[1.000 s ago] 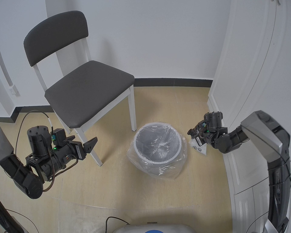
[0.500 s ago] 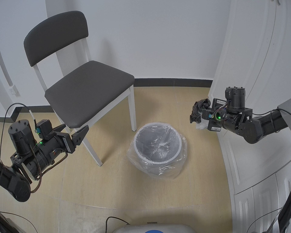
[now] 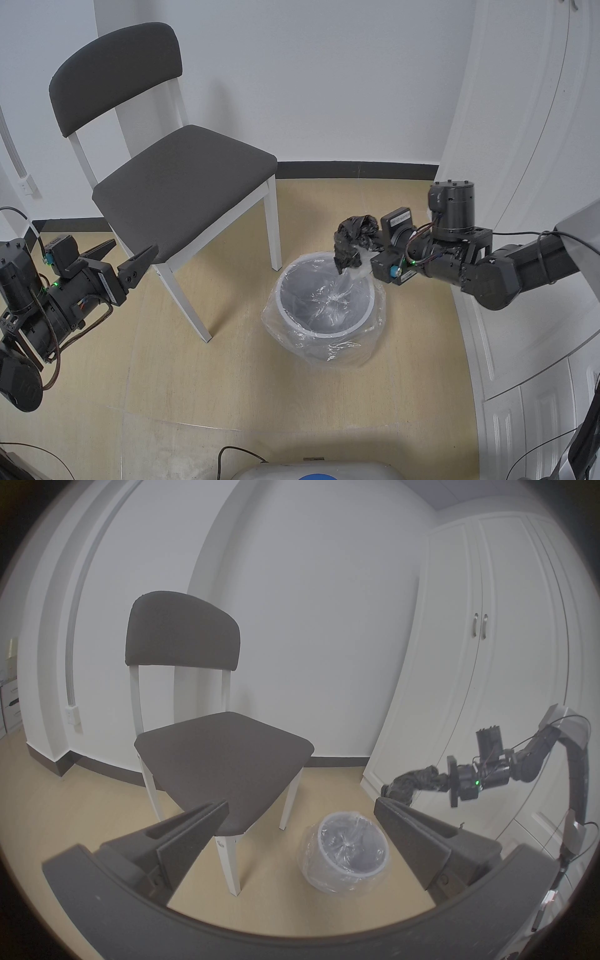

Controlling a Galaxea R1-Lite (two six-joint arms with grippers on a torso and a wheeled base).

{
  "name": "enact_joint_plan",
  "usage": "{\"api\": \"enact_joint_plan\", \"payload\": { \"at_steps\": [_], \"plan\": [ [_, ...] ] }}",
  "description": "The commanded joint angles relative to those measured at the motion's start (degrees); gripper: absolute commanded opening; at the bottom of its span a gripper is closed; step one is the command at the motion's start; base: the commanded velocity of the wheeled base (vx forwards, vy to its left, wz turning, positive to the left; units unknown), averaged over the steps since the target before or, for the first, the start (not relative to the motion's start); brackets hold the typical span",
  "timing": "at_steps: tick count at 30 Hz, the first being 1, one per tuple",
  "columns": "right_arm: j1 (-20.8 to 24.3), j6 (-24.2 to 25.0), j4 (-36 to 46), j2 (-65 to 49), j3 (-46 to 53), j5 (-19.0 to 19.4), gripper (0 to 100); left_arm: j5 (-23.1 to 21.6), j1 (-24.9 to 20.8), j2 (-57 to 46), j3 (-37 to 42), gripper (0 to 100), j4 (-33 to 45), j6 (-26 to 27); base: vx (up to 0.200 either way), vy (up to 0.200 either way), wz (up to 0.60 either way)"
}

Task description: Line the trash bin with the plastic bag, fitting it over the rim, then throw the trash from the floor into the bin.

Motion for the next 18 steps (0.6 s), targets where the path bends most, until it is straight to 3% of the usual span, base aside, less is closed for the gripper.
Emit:
{"api": "enact_joint_plan", "payload": {
  "at_steps": [1,9,18],
  "plan": [
    [2.7,0.0,-0.3,6.9,-2.3,0.4,0,-0.6,1.0,-1.9,0.1,100,0.0,0.0,0.0,0.0,0.0],
    [2.8,0.5,-5.4,13.8,-3.7,0.9,0,-0.6,1.0,-1.7,0.1,100,-0.1,0.0,0.0,0.0,0.0],
    [2.7,2.0,-5.6,21.9,-9.9,2.8,0,-0.6,0.9,-0.8,0.1,100,-0.1,0.0,0.0,0.0,0.0]
  ]
}}
